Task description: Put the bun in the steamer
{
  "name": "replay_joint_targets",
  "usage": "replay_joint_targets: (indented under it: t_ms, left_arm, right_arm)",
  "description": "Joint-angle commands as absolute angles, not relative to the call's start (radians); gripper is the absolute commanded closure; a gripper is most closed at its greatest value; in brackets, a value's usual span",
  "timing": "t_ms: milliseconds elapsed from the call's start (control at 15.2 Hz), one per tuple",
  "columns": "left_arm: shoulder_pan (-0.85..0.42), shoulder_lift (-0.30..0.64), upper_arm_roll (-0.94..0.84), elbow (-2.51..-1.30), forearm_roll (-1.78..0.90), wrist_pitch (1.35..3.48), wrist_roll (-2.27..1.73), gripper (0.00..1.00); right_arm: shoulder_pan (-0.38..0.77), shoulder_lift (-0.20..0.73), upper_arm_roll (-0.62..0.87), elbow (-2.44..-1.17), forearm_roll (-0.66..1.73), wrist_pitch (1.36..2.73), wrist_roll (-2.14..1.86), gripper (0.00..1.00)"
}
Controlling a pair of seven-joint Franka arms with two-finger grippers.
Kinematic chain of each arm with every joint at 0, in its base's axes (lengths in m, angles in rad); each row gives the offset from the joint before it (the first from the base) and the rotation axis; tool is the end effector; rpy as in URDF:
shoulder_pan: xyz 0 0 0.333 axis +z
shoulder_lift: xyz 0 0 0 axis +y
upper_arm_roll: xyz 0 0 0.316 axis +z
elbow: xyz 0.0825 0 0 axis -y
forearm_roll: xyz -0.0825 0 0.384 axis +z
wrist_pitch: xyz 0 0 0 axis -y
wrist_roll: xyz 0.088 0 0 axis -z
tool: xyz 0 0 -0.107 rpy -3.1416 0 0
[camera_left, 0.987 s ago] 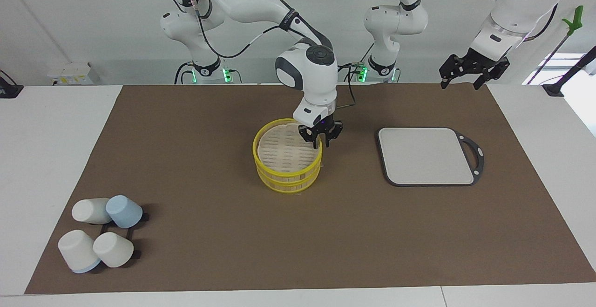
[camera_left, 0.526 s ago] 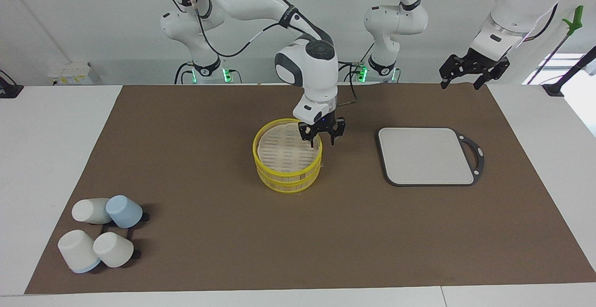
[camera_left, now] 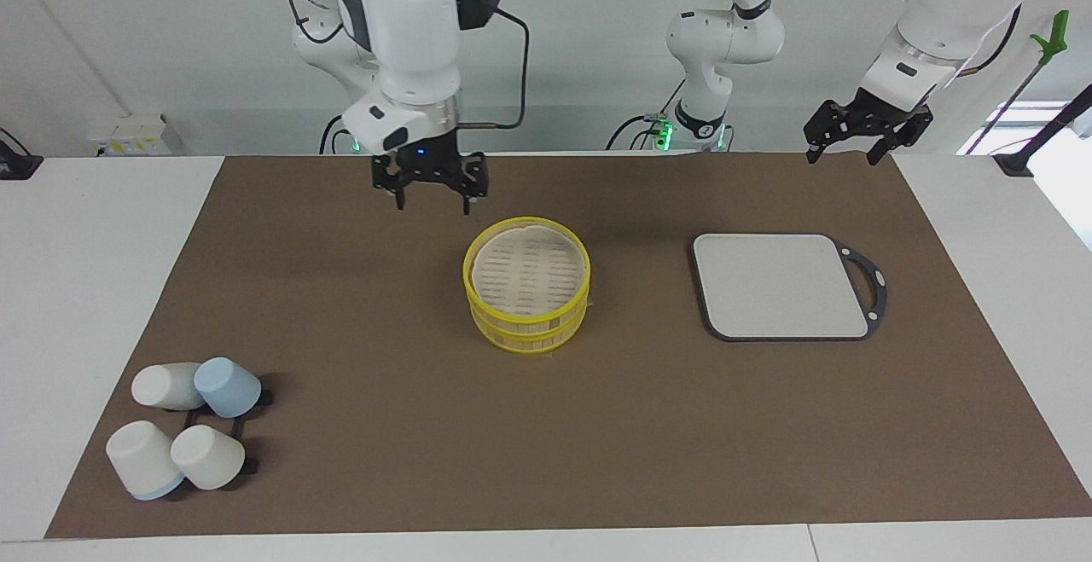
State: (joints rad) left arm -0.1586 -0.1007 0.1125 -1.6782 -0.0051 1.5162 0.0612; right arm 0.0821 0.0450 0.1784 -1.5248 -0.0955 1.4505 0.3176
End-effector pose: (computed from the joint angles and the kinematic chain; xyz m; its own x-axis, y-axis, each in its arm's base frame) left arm 0.5159 -0.0214 0.6231 0.9922 -0.1085 -0.0608 -0.1075 -0.9940 0.0201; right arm 0.5397 0.1299 0.6120 0.9941 -0.0675 -0.0847 -0.0571 -0.9912 0.1198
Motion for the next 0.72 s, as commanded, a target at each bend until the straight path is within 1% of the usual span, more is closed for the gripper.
replay_joint_targets:
  t_ms: [0, 263, 658]
  left_arm:
    - [-0.170, -0.114, 0.124, -1.690, -0.002, 1.529, 0.071, 0.00]
    - [-0.169, -0.114, 0.124, -1.690, -0.002, 1.529, 0.069, 0.00]
    - [-0.169, -0.114, 0.124, -1.690, -0.002, 1.529, 0.067, 0.00]
  right_arm:
    - [0.063, -0.012, 0.164, -1.601, -0.072, 1.465, 0.255, 0.00]
    - [0.074, -0.009, 0.069, -1.611, -0.017, 1.551, 0.195, 0.00]
    - [0.071, -0.043, 0.046, -1.609, -0.011, 1.548, 0.193, 0.00]
